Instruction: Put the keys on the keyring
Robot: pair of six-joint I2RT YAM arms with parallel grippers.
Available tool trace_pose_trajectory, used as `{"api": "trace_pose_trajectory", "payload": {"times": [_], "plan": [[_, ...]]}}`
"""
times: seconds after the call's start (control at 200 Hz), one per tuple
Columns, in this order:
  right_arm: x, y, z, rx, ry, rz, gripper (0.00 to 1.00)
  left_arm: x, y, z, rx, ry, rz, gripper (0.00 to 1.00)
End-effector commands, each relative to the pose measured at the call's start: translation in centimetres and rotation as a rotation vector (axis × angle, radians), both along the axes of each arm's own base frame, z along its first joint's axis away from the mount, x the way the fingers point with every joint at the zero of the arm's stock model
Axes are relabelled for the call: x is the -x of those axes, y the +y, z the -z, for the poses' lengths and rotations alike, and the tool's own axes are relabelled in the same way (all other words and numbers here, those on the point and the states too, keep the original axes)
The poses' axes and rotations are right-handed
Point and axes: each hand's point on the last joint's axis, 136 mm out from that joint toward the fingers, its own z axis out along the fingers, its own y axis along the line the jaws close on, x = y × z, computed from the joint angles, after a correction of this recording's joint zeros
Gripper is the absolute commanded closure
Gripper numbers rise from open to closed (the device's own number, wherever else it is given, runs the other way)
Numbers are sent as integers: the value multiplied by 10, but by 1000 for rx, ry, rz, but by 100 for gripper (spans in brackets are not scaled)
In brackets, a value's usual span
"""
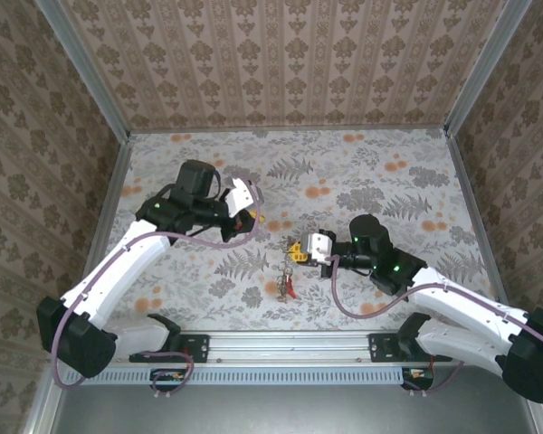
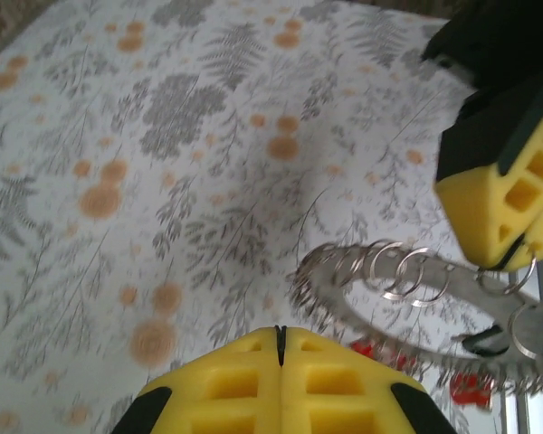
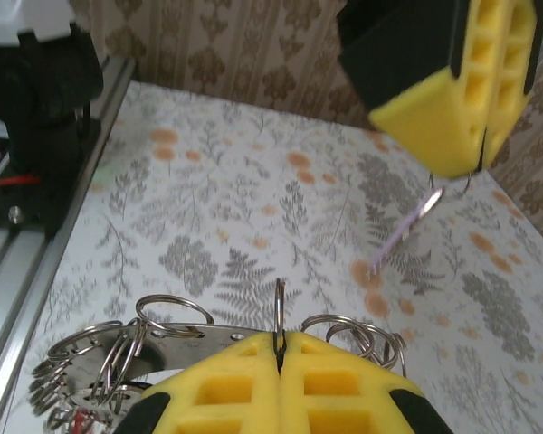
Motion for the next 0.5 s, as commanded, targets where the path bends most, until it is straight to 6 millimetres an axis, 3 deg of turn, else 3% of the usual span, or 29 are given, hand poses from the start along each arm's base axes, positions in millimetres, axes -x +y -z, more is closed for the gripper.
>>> {"api": "trace_pose_trajectory", "payload": {"times": [0.0,0.225,0.495], "plan": [[6,10,-35,-184,5,-60,100,3,-17,-12,90,-46,51,100],[4,14,-35,-205,50,-84,100,18,-30,-12,120,-120,142,100],[-4,8,-32,-206,71,-47,100,32,-31,-12,119,-142,244,100]]}}
